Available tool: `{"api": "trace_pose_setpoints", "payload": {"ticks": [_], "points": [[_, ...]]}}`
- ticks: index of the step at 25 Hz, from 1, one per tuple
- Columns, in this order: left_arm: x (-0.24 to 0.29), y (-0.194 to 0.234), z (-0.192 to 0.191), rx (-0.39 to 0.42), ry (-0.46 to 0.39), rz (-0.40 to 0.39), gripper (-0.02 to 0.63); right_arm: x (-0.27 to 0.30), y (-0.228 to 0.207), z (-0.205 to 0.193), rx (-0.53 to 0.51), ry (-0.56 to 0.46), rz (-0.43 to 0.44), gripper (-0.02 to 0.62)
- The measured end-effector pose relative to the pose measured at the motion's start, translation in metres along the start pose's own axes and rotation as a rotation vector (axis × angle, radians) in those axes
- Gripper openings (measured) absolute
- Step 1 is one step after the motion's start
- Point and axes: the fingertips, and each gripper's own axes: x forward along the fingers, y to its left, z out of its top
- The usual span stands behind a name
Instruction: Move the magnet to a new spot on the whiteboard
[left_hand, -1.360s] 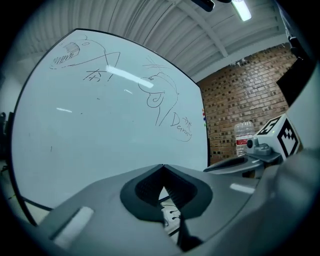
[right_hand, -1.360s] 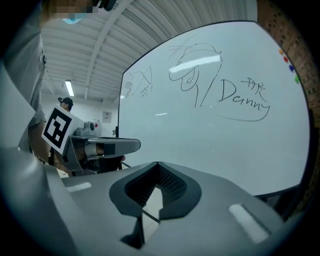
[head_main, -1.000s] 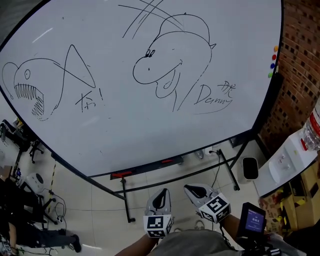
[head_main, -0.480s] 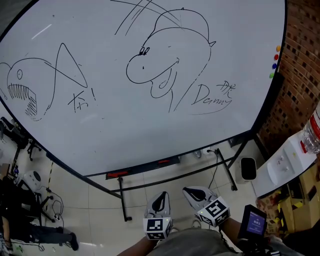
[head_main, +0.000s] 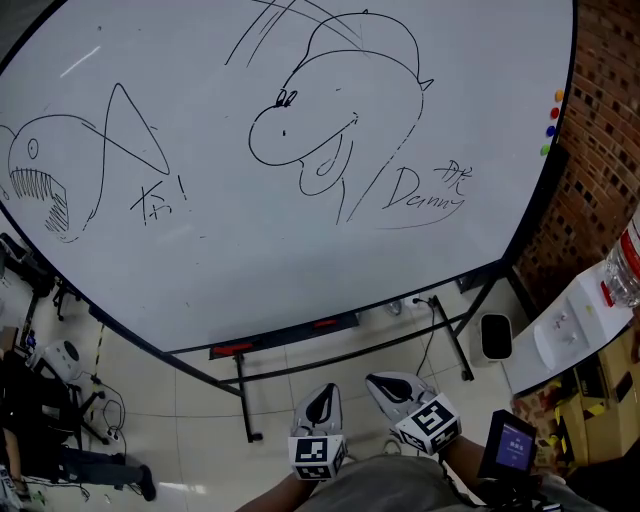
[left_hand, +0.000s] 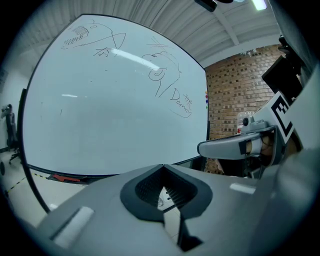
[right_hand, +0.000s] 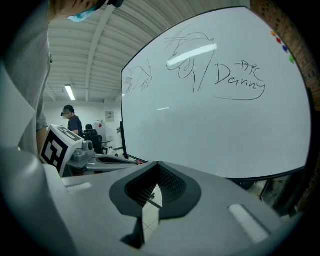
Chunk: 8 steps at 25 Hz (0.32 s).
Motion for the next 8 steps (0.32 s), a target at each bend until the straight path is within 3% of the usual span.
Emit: {"api": "trace_pose_setpoints", "payload": {"ticks": [8], "points": [[-0.0059, -0.0009, -0.0038, 0.0, 0.023, -0.003, 0.0, -0.0014, 0.0015, -0.0032, 0.0, 0.015, -0.002, 0.005]]}}
